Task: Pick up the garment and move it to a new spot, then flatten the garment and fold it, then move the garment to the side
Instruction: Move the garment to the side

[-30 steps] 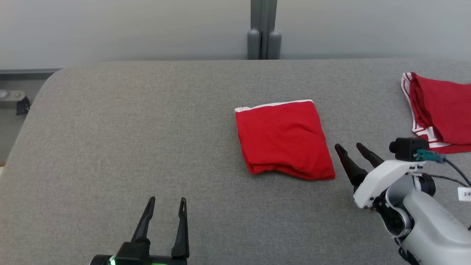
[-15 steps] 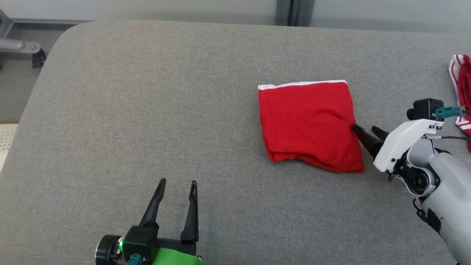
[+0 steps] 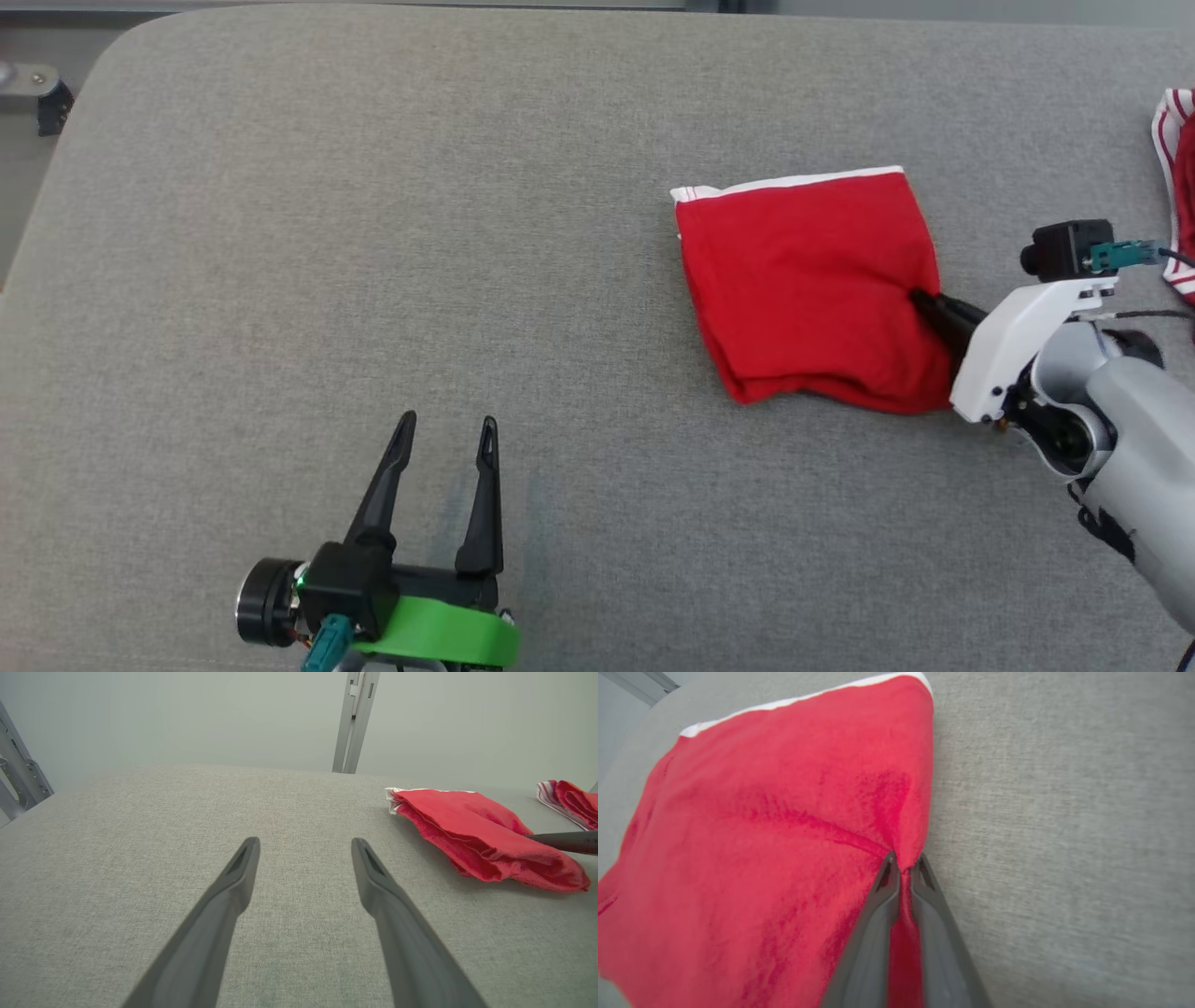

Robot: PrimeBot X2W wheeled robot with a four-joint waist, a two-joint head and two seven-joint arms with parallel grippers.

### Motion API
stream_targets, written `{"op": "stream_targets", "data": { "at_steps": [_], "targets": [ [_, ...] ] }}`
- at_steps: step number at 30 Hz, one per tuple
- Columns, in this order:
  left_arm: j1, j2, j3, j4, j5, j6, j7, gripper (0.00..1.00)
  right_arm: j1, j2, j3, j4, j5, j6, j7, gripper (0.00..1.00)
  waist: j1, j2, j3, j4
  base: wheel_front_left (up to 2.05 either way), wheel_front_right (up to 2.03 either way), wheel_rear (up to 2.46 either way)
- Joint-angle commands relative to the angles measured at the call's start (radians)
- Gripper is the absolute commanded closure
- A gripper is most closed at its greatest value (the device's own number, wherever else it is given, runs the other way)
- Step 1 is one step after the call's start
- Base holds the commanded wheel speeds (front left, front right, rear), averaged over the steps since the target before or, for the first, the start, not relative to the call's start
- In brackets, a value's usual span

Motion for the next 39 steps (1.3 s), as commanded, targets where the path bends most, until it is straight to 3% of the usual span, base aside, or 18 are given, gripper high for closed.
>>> {"op": "stream_targets", "data": {
  "at_steps": [1, 16, 25, 31, 35, 36, 37, 39],
  "targets": [
    [-0.026, 0.003, 0.006, -0.011, 0.008, -0.006, -0.003, 0.0, -0.02, -0.034, 0.014, -0.003, -0.022, -0.003, -0.014, 1.0, -0.0001, -0.0001, 0.036, -0.052, 0.0, 0.0, 0.0],
    [-0.112, 0.003, 0.019, -0.022, 0.111, -0.069, -0.003, 0.0, -0.23, -0.319, 0.115, -0.108, -0.217, -0.003, -0.13, 1.0, -0.0001, -0.0001, 0.146, -0.243, 0.0, 0.0, 0.0],
    [-0.149, 0.004, 0.017, -0.02, 0.156, -0.095, -0.003, 0.0, -0.337, -0.464, 0.072, -0.097, -0.323, -0.003, -0.14, 1.0, -0.0001, -0.0001, 0.22, -0.252, 0.0, 0.0, 0.0],
    [-0.167, 0.009, 0.026, -0.022, 0.173, -0.108, -0.003, 0.0, -0.352, -0.514, 0.05, -0.061, -0.367, -0.003, -0.138, 1.0, -0.0001, -0.0001, 0.254, -0.234, 0.0, 0.0, 0.0],
    [-0.177, 0.009, 0.027, -0.022, 0.181, -0.114, -0.003, 0.0, -0.369, -0.513, 0.027, -0.008, -0.416, -0.003, -0.142, 1.0, -0.0001, -0.0001, 0.267, -0.22, 0.0, 0.0, 0.0],
    [-0.18, 0.009, 0.026, -0.021, 0.182, -0.115, -0.003, 0.0, -0.371, -0.502, 0.013, 0.017, -0.432, -0.003, -0.146, 0.64, -0.0001, -0.0001, 0.268, -0.216, 0.0, 0.0, 0.0],
    [-0.181, 0.009, 0.025, -0.021, 0.183, -0.116, -0.003, 0.0, -0.374, -0.494, -0.001, 0.037, -0.445, -0.003, -0.154, 0.0, -0.0001, -0.0001, 0.267, -0.213, 0.0, 0.0, 0.0],
    [-0.183, 0.008, 0.023, -0.017, 0.184, -0.116, -0.003, 0.0, -0.384, -0.479, -0.03, 0.089, -0.502, -0.003, -0.181, 0.0, -0.0001, -0.0001, 0.26, -0.206, 0.0, 0.0, 0.0]
  ]
}}
